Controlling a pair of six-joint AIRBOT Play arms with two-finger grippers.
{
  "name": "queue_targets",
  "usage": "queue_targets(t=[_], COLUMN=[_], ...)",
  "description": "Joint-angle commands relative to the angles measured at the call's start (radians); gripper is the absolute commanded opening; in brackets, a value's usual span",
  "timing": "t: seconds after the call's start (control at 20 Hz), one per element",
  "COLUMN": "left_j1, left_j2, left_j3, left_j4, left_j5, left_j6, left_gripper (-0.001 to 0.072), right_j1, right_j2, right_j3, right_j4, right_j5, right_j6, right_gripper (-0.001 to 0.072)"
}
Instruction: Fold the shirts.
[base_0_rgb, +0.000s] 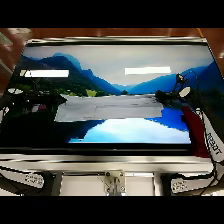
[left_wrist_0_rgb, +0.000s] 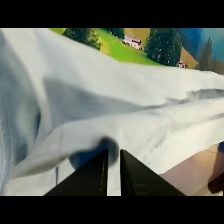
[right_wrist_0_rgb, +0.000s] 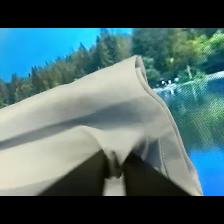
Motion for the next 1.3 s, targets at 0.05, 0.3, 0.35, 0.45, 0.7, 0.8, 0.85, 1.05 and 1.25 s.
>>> queue_targets(t=[0.05,0.3,0.35,0.45,0.7,0.8,0.85,1.05,1.25], left_j1=[-0.002,0.058,0.067,0.071,0.051,0.04,0.035,0.01,-0.021], left_j2=[-0.014,-0.012,-0.007,0.013,0.061,0.067,0.067,0.067,0.066], left_j3=[0.005,0.087,0.101,0.106,0.106,0.106,0.106,0.106,0.106], left_j4=[-0.024,-0.04,-0.064,-0.167,-0.435,-0.51,-0.534,-0.543,-0.542], left_j5=[-0.027,-0.207,-0.241,-0.288,-0.348,-0.364,-0.374,-0.392,-0.387], left_j6=[-0.003,-0.004,-0.003,0.002,0.063,0.08,0.089,0.089,0.112], left_gripper=[0.0343,0.0526,0.0525,0.0525,0.0523,0.0522,0.0522,0.0522,0.0515], right_j1=[-0.004,-0.11,-0.14,-0.183,-0.156,-0.14,-0.133,-0.127,-0.127], right_j2=[-0.011,0.047,0.042,0.016,-0.097,-0.136,-0.15,-0.159,-0.154], right_j3=[0.002,0.002,0.002,0.002,0.002,0.002,0.002,0.002,0.002], right_j4=[0.003,-0.023,0.01,0.1,0.372,0.45,0.481,0.528,0.528], right_j5=[0.025,0.066,0.09,0.137,0.176,0.169,0.167,0.129,0.15], right_j6=[0.008,0.054,0.056,0.015,-0.167,-0.183,-0.195,-0.222,-0.224], right_gripper=[0.0634,0.0634,0.0634,0.0634,0.0635,0.0634,0.0634,0.0612,0.0063])
